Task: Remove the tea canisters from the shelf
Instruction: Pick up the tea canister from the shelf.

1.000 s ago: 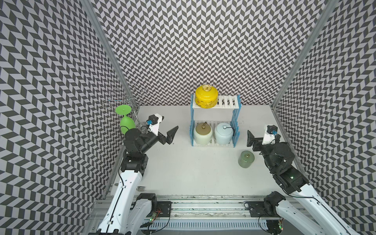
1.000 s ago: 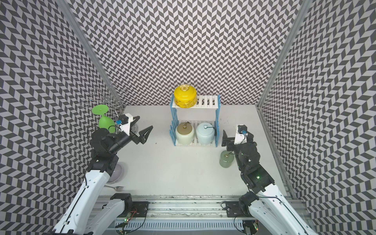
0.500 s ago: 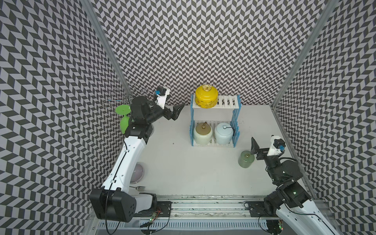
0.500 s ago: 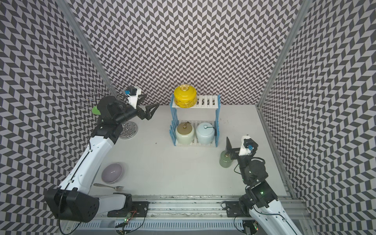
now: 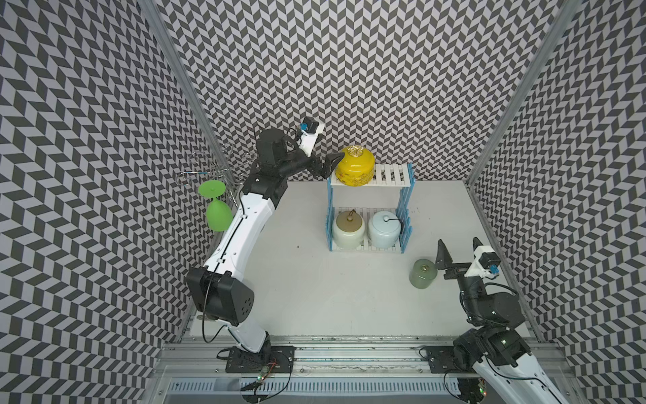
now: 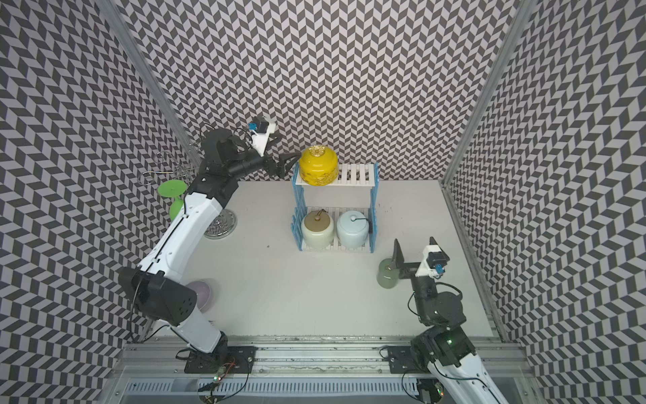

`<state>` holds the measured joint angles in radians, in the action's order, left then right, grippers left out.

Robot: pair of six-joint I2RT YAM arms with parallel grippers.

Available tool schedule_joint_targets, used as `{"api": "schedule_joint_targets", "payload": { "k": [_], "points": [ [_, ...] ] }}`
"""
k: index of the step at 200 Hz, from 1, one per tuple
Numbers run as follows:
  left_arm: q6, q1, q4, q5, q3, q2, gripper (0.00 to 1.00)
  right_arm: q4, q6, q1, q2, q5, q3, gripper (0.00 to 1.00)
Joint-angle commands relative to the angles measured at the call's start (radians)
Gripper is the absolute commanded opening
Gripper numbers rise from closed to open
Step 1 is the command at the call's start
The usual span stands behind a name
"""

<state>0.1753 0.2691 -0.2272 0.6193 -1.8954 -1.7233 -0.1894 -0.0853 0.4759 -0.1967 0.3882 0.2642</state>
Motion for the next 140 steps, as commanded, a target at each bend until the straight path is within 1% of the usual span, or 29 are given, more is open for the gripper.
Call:
{"api": "schedule_joint_targets", "payload": {
  "k": [1, 30, 57, 108, 122, 140],
  "points": [
    [0.032, 0.007, -0.090, 0.063, -0.140, -0.079, 0.98, -0.076, -0.009, 0.004, 0.020, 0.013, -0.009, 0.99],
    [0.047, 0.006, -0.178, 0.121, -0.349, -0.204, 0.95, -0.066, -0.007, 0.005, 0.022, 0.012, -0.009, 1.00],
    [0.061, 0.007, -0.226, 0.141, -0.480, -0.293, 0.92, -0.070, -0.009, 0.005, 0.028, 0.009, -0.010, 1.00],
    [0.082, 0.013, -0.250, 0.200, -0.580, -0.385, 0.85, -0.067, -0.004, 0.005, 0.028, 0.001, -0.013, 1.00],
    [0.084, 0.013, -0.253, 0.216, -0.602, -0.401, 0.85, -0.070, -0.005, 0.005, 0.028, 0.005, -0.014, 1.00],
    [0.089, 0.016, -0.251, 0.230, -0.614, -0.410, 0.81, -0.074, -0.006, 0.006, 0.032, -0.002, -0.014, 1.00]
  ]
}}
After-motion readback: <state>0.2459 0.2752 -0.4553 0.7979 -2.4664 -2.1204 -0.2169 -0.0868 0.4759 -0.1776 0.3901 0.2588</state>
